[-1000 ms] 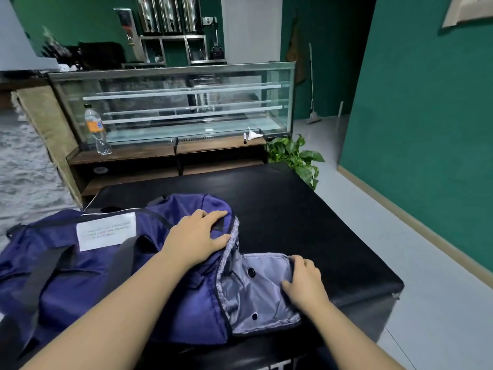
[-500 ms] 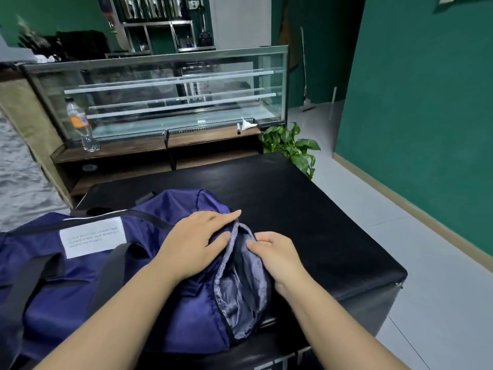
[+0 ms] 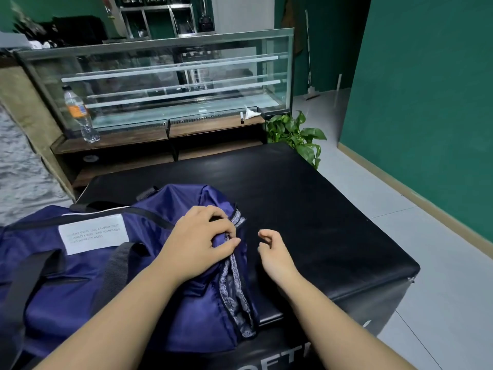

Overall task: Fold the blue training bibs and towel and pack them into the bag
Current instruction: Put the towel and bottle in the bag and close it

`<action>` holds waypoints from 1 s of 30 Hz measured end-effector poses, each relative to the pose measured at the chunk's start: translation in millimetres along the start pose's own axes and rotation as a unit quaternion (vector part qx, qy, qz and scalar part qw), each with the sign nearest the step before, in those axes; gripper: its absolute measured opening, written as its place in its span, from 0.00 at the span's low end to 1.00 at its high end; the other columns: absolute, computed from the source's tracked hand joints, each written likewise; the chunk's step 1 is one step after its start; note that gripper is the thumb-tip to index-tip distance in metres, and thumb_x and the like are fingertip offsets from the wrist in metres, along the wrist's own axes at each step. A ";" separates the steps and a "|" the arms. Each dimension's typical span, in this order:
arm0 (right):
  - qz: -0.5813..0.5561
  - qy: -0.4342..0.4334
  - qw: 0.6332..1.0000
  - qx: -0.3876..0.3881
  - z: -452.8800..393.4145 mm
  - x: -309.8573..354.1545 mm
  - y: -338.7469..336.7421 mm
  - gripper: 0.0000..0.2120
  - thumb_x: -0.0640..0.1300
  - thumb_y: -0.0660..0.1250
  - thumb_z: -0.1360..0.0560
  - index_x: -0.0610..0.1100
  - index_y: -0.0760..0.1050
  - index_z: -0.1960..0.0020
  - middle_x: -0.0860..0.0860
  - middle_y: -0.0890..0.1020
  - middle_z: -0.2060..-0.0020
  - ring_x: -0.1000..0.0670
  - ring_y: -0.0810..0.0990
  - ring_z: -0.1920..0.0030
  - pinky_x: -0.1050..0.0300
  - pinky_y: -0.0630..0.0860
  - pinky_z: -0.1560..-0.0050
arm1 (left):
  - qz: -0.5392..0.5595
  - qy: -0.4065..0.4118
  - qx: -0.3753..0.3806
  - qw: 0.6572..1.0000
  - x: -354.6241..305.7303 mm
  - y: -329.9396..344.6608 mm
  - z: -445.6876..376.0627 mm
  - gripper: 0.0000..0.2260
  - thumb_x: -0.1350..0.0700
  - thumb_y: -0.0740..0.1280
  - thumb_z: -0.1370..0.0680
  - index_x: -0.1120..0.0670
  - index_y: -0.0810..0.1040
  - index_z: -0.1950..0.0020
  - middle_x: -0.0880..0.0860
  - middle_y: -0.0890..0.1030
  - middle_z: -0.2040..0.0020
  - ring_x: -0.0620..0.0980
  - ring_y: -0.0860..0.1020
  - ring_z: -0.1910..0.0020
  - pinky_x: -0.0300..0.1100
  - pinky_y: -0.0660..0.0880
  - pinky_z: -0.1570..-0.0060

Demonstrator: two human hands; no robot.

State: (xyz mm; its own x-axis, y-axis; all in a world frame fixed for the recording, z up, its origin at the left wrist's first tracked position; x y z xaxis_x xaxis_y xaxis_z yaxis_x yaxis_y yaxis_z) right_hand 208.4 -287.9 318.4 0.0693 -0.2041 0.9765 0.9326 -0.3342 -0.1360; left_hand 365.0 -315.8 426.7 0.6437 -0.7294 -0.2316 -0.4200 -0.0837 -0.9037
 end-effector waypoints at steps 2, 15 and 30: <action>0.057 -0.008 0.997 0.048 -14.9 -4.8 7.8 0.20 0.33 0.55 0.20 0.40 0.62 0.29 0.46 0.68 0.30 0.51 0.68 0.31 0.71 0.60 0.41 | 0.010 0.000 -0.008 1.000 1.9 -0.2 0.2 0.14 0.36 0.59 0.30 0.42 0.79 0.59 0.38 0.73 0.50 0.44 0.70 0.48 0.38 0.64 0.45; 0.091 0.084 0.978 0.170 -54.7 -20.6 32.0 0.13 0.39 0.52 0.22 0.49 0.71 0.59 0.54 0.73 0.68 0.58 0.66 0.71 0.66 0.62 0.74 | 0.063 -0.010 -0.042 0.997 3.4 2.0 6.2 0.10 0.39 0.64 0.32 0.42 0.80 0.64 0.40 0.76 0.52 0.32 0.65 0.49 0.21 0.54 0.43; -0.140 0.051 0.986 0.072 -51.3 -45.3 18.2 0.14 0.40 0.57 0.18 0.43 0.71 0.63 0.52 0.70 0.71 0.58 0.63 0.74 0.67 0.60 0.75 | 0.056 -0.024 -0.057 0.997 2.8 8.3 4.7 0.12 0.36 0.61 0.35 0.41 0.79 0.65 0.36 0.75 0.54 0.37 0.69 0.48 0.25 0.58 0.45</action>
State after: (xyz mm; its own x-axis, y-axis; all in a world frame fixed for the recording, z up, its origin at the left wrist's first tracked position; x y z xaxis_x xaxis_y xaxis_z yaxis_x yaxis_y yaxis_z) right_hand 204.0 -331.9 263.2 -0.2269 -0.2156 0.9498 0.9512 -0.2583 0.1686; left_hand 366.3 -315.4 416.8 0.6172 -0.7060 -0.3473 -0.5592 -0.0832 -0.8248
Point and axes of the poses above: each hand's wrist, its own z-axis away from the middle knuckle, its own y-axis out of the palm, x = y × z, the point moved 4 cm from there along -z, towards the middle knuckle
